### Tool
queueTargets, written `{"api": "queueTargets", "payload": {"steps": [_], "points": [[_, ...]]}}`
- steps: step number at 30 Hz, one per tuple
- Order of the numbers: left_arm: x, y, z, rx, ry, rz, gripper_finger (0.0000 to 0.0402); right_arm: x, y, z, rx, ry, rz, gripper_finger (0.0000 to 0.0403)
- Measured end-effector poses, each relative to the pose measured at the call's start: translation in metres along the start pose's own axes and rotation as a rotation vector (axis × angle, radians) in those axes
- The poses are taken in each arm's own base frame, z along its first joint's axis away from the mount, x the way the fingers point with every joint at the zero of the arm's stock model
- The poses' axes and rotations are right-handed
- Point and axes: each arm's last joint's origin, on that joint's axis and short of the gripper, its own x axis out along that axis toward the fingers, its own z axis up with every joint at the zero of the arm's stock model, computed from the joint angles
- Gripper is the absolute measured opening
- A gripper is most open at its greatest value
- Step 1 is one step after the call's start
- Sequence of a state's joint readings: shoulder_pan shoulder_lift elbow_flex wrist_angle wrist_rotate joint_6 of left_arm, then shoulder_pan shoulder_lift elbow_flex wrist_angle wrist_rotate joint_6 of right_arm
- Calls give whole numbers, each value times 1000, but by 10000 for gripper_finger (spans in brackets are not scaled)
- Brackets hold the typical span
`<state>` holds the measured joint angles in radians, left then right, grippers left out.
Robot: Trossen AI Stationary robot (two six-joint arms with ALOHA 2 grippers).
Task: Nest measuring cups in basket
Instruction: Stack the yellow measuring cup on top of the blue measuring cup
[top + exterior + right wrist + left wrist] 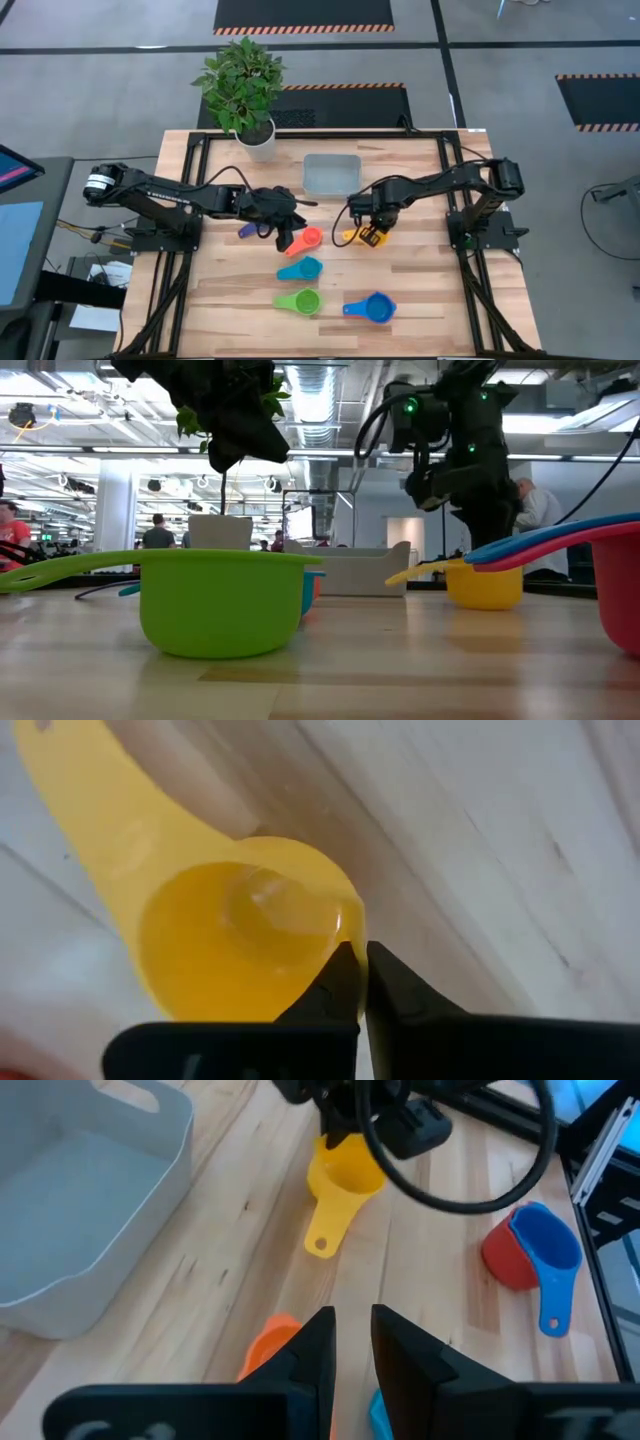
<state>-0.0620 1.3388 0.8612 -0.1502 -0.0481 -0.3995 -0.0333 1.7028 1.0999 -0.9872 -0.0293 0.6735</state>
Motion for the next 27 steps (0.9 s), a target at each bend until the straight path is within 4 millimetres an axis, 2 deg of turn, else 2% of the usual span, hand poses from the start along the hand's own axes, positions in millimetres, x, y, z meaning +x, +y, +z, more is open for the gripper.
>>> {"api": "queueTargets", "payload": {"steps": [4, 7, 12, 16, 21, 24, 27], "points": [[0, 0, 0, 25, 4, 2, 55, -28, 4, -3, -10, 11, 32, 7], [0, 1, -2, 46, 20, 9, 55, -59, 13, -10, -35, 9, 106, 7], [0, 3, -6, 67, 65, 35, 55, -114, 26, -40, -103, -22, 207, 6], [0, 3, -7, 70, 67, 40, 55, -141, 35, -72, -153, -38, 238, 6], [0, 3, -7, 45, 66, 43, 55, -150, 55, -111, -208, -49, 287, 6], [0, 3, -7, 27, 65, 43, 55, -145, 73, -128, -189, -47, 297, 6], [0, 3, -7, 26, 65, 43, 55, -136, 93, -136, -172, -53, 326, 6]]}}
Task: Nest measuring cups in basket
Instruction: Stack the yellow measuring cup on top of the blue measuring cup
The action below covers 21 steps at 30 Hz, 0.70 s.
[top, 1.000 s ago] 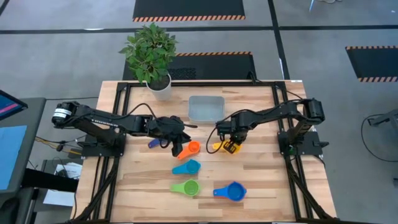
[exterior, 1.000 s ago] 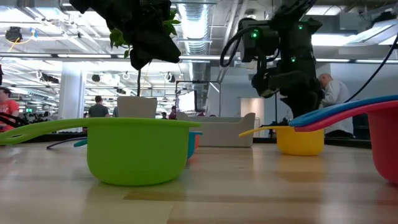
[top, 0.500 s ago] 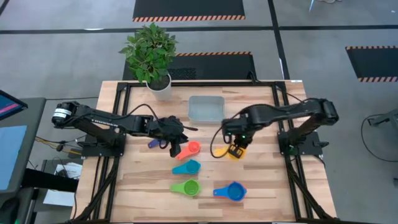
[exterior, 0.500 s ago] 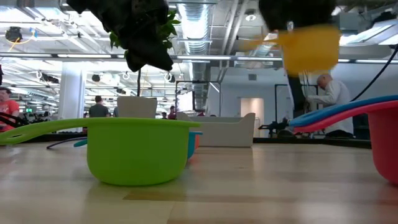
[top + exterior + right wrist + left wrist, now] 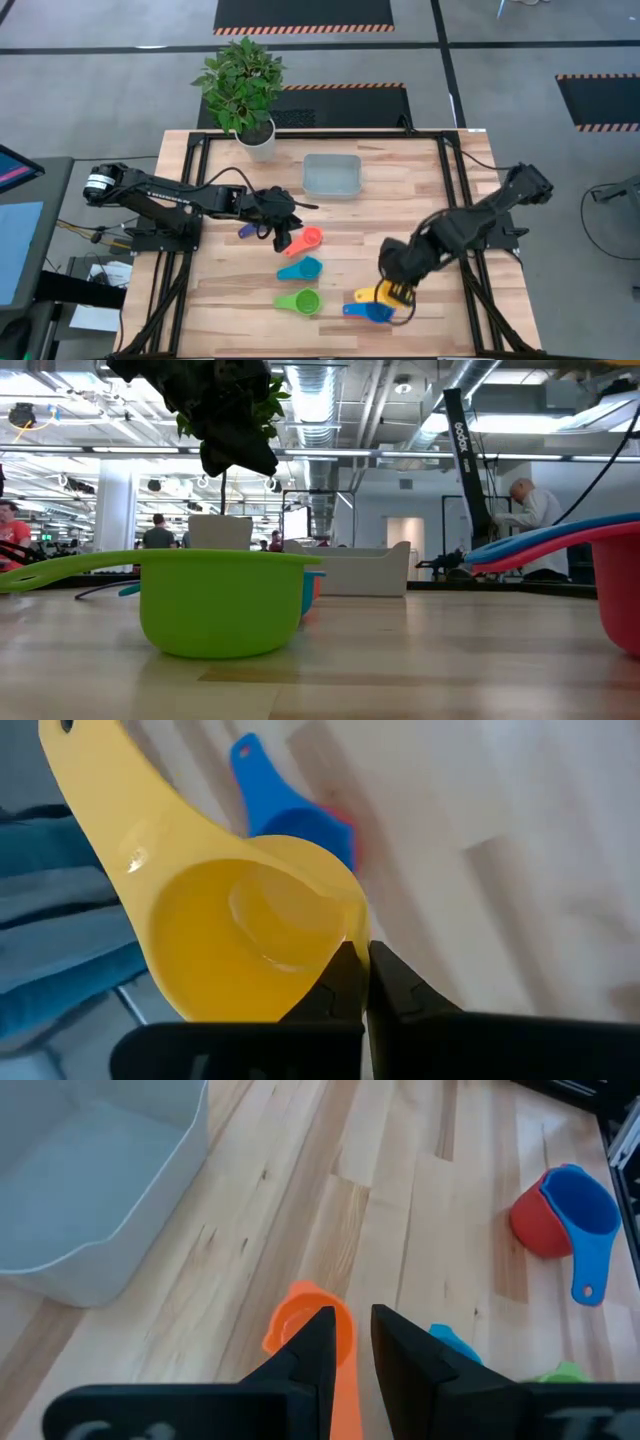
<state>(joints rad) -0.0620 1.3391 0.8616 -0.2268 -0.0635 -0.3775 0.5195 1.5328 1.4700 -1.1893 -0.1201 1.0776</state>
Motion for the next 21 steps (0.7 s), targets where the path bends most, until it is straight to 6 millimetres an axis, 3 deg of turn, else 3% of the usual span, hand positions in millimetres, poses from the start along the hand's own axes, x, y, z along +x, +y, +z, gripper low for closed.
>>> {"api": "queueTargets", "payload": {"steps": [11, 21], "points": [[0, 0, 0, 18, -5, 10, 55, 63, 30, 3, 103, 26, -50, 6], [0, 0, 0, 17, -7, 9, 55, 86, 36, -1, 130, 47, -102, 6]]}}
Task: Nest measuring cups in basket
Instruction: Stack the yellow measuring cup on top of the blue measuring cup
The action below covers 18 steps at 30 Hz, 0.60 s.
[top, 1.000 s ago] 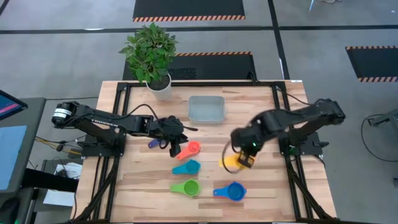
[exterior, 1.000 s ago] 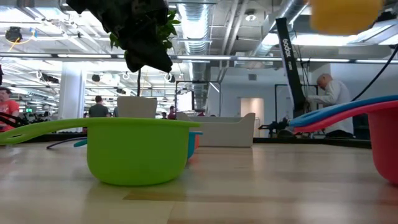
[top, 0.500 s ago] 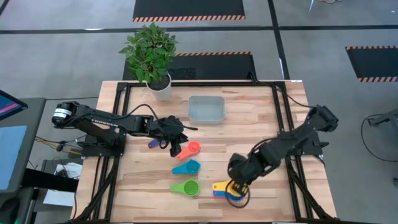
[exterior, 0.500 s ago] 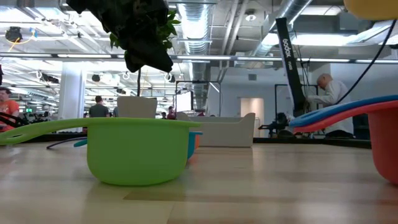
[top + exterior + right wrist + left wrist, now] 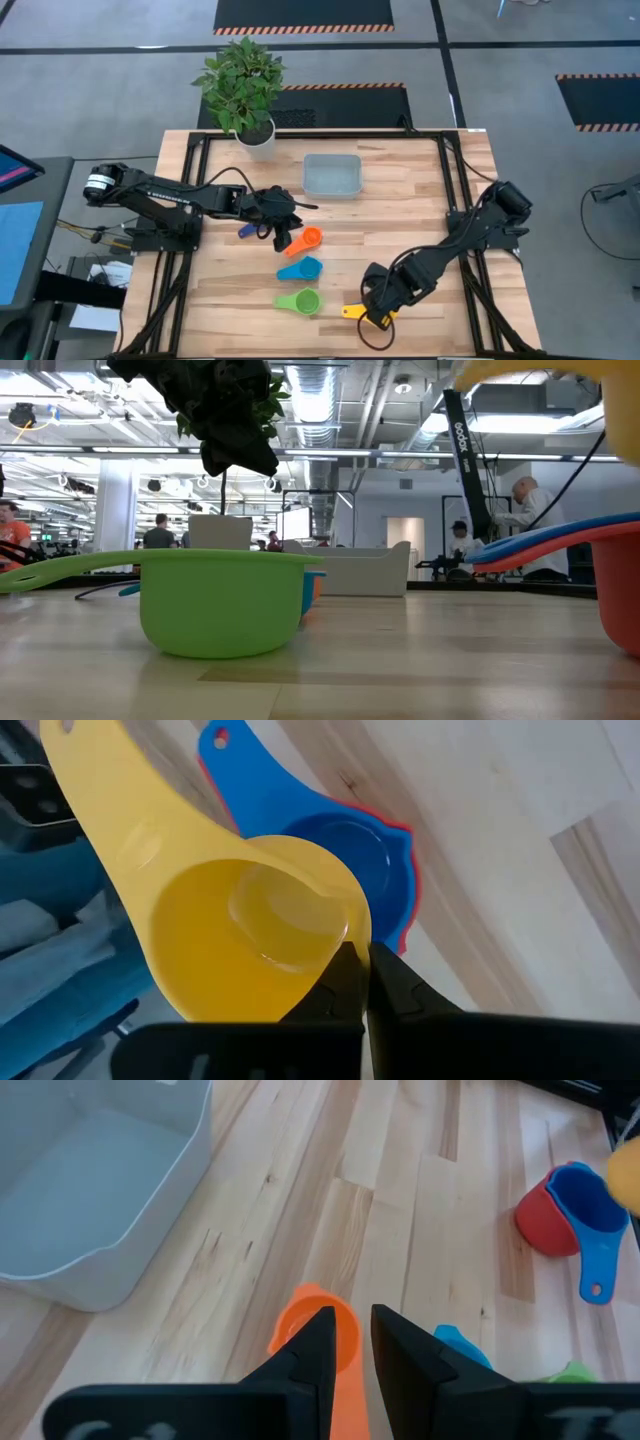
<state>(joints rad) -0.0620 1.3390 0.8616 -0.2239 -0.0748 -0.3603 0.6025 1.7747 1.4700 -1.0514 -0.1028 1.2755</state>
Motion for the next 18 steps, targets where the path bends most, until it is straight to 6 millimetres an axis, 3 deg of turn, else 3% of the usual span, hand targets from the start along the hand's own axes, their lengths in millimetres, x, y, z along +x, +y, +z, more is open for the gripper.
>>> {"api": "queueTargets", "payload": {"steps": [7, 15, 18], "points": [[0, -1, 1, -6, -6, -12, 55, 17, 1, 3, 7, 14, -59, 7], [0, -1, 1, -8, -7, -21, 55, 17, 1, 3, 26, 12, -64, 6], [0, -1, 1, -8, -4, -28, 55, 17, 1, 2, 26, 16, -62, 26]]}}
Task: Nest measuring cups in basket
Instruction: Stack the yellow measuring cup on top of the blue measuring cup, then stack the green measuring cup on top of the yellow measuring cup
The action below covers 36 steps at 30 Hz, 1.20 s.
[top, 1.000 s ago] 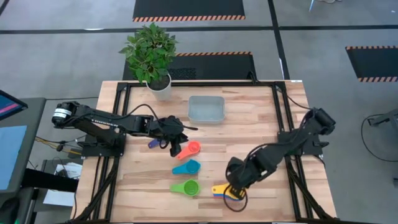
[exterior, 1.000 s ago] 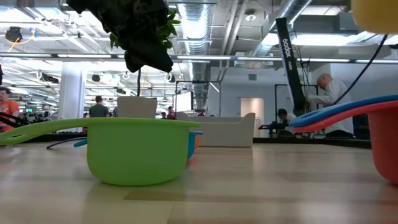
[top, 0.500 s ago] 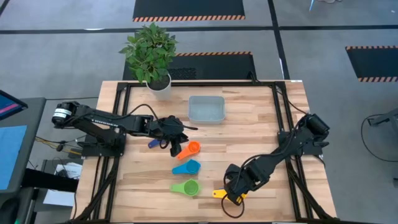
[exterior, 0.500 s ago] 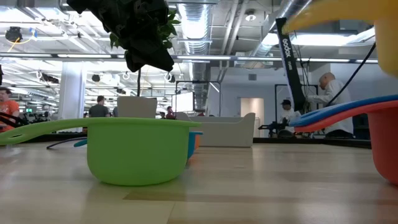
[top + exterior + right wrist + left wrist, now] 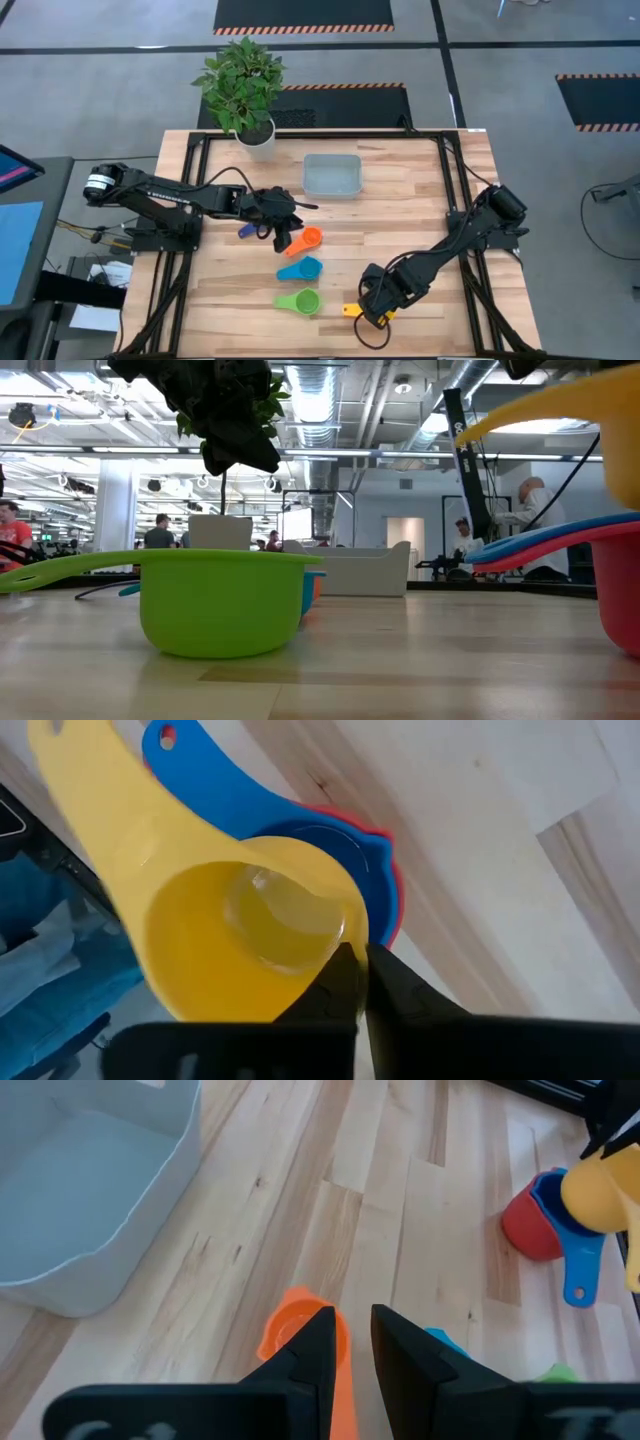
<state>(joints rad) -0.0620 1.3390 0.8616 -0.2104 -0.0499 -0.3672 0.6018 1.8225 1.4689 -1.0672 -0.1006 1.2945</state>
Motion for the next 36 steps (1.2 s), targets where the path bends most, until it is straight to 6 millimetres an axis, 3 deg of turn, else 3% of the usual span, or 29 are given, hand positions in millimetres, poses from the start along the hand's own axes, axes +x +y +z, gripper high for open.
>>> {"api": "queueTargets", "payload": {"steps": [6, 16, 24, 31, 36], "points": [[0, -1, 0, 0, 9, -23, 55, 0, 0, 0, 23, 4, -1, 73], [0, -1, -1, 9, 22, -34, 55, 0, -2, 3, 53, 3, -11, 80], [-1, -1, -15, -35, 194, -109, 55, -6, -19, 47, 65, -92, -40, 112], [-4, -34, -27, -97, 248, -233, 55, -11, -19, 83, -53, -161, 108, 143], [-3, -66, -36, -171, 209, -283, 56, -12, -25, 86, -117, -112, 92, 165]]}}
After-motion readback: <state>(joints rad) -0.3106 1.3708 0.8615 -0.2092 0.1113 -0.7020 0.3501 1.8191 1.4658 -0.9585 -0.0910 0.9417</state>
